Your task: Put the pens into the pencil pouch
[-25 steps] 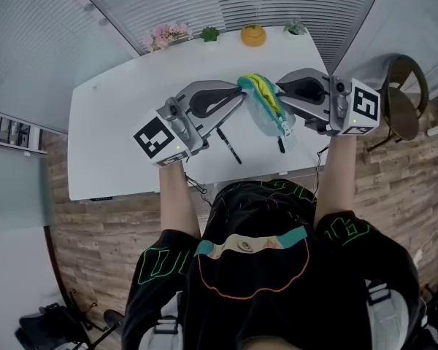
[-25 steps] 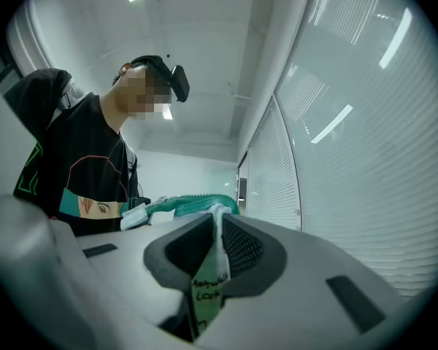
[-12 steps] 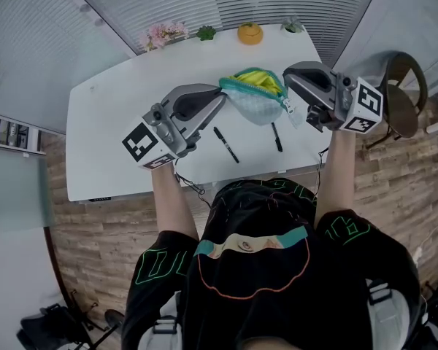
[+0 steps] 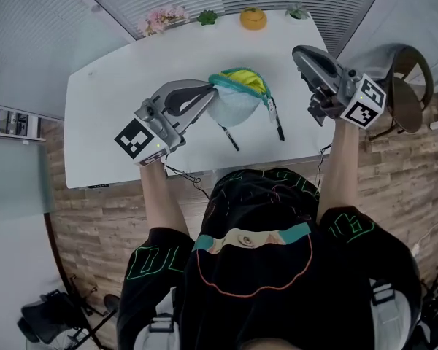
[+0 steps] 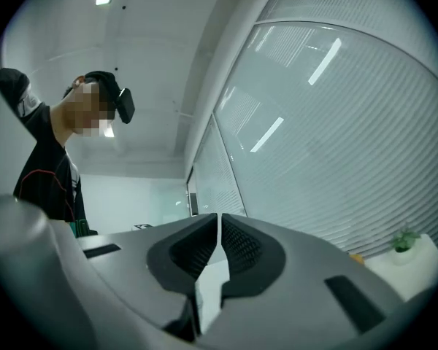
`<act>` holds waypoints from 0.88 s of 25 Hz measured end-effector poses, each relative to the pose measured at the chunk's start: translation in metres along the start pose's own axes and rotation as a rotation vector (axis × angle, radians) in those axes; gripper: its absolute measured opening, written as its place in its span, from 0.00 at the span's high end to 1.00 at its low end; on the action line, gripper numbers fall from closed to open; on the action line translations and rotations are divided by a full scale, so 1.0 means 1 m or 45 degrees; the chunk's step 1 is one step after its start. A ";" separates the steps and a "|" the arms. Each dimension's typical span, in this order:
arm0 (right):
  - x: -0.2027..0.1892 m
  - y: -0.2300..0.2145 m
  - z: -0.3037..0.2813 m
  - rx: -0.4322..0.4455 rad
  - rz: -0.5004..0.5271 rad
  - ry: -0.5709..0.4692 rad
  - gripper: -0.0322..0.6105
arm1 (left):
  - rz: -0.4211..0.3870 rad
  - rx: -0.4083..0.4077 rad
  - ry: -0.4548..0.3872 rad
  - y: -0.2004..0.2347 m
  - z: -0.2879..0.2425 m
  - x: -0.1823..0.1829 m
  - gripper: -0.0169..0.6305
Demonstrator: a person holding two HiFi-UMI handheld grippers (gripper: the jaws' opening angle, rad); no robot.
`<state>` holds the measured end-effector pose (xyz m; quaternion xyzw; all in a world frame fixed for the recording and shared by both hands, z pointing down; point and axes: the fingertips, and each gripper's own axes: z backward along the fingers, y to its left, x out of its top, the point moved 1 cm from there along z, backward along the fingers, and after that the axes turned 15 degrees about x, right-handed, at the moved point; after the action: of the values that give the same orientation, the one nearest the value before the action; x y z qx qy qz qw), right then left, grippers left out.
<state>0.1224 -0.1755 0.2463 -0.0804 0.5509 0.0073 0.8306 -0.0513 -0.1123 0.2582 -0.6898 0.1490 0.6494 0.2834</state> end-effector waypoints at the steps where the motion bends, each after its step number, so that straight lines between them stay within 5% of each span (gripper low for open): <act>1: -0.001 -0.004 0.004 -0.032 -0.009 0.002 0.94 | -0.004 0.013 0.017 0.002 0.004 -0.004 0.96; 11: -0.087 -0.028 -0.018 -0.259 -0.098 0.410 0.94 | 0.020 0.202 0.191 0.012 0.056 -0.043 0.96; 22: -0.225 -0.018 -0.069 -0.108 -0.292 0.890 0.93 | 0.184 0.382 0.260 0.007 0.099 -0.078 0.96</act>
<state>-0.0270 -0.1859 0.4287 -0.1736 0.7880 -0.0908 0.5837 -0.1448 -0.0728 0.3333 -0.6895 0.3214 0.5652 0.3192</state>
